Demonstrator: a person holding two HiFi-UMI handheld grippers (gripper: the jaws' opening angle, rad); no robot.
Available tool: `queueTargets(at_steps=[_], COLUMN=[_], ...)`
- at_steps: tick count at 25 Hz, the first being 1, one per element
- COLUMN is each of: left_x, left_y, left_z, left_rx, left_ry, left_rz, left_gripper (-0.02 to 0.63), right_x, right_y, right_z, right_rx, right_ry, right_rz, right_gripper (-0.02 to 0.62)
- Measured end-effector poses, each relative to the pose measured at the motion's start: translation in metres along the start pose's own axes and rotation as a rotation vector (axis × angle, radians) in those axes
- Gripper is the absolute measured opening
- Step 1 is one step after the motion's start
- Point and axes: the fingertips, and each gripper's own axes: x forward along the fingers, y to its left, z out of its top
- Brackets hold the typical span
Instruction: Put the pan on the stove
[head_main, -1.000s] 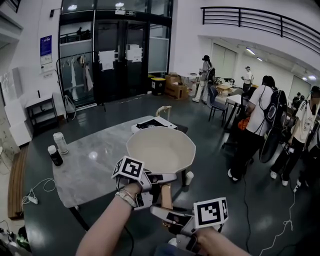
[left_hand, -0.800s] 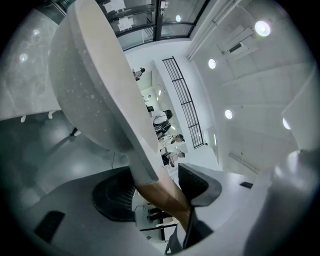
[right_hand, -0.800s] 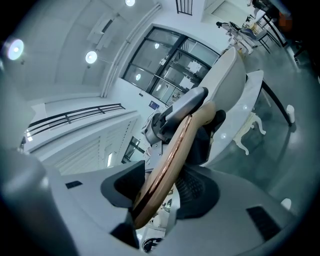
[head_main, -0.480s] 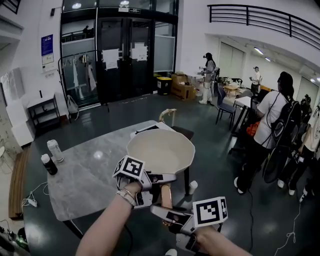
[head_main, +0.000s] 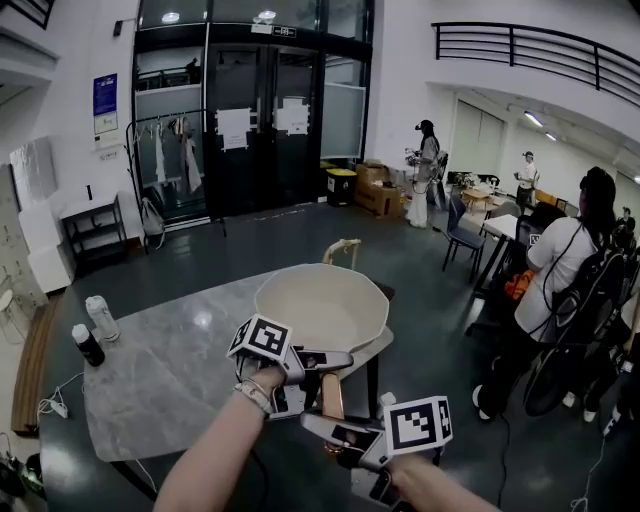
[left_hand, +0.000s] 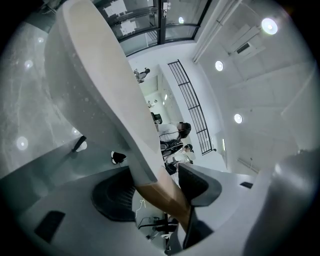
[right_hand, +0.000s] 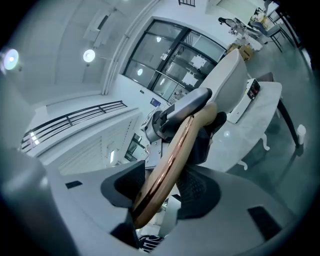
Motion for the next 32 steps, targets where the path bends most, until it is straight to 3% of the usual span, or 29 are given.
queueTargets(at_steps=[9,32], left_x=[0.012,0.031], left_y=[0.013,0.103], left_z=[0.044,0.161], left_rx=[-0.006,-0.061], left_ry=[-0.080,-0.093], left_rz=[0.010,0.074], left_gripper=[0.267,0.267], right_x=[0.008,0.072], right_y=[-0.022,-0.115], right_z=[0.038,0.130], right_rx=[-0.031,-0.025], right_ry=[0.010,0.064], right_rz=[0.034,0.052], right_gripper=[0.199,0.202])
